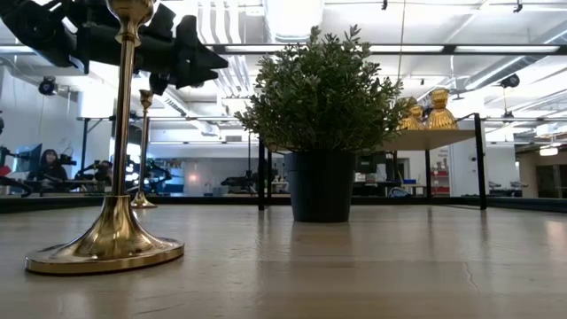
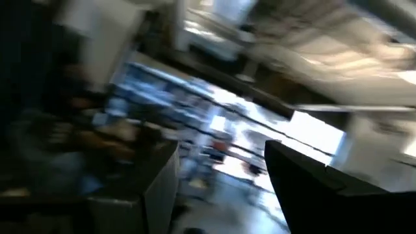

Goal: Pick & Place candle stick holders
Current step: Put the large top left golden candle holder on the shelf

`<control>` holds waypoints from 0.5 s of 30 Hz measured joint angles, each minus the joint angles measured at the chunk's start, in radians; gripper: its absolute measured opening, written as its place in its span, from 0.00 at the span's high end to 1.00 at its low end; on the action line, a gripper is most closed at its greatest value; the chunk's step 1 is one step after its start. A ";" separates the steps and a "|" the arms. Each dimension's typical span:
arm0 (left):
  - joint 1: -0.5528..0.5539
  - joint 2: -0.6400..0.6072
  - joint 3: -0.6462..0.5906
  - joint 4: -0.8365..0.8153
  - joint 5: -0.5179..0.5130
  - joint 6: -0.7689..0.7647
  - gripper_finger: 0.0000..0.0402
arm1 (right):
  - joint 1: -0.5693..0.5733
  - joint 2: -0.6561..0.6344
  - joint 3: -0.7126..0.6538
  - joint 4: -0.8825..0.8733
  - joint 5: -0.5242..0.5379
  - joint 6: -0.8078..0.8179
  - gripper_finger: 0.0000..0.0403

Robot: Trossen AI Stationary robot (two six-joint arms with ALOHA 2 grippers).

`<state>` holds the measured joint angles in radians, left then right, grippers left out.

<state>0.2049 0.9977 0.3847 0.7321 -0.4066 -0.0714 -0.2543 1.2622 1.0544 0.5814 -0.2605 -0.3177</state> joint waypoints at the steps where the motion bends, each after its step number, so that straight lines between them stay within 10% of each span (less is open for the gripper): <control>1: 0.000 0.000 0.000 0.000 0.000 0.004 0.43 | 0.000 -0.032 0.022 -0.076 -0.081 0.008 0.46; 6: 0.000 0.000 0.002 0.001 0.002 0.018 0.43 | 0.016 -0.111 0.147 -0.492 -0.354 0.018 0.49; 15: -0.007 -0.058 0.002 -0.021 -0.157 0.191 0.43 | 0.117 -0.101 0.260 -1.048 -0.368 -0.057 0.57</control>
<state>0.1982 0.9395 0.3866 0.7106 -0.5640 0.1198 -0.1375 1.1608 1.3148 -0.4665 -0.6286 -0.3743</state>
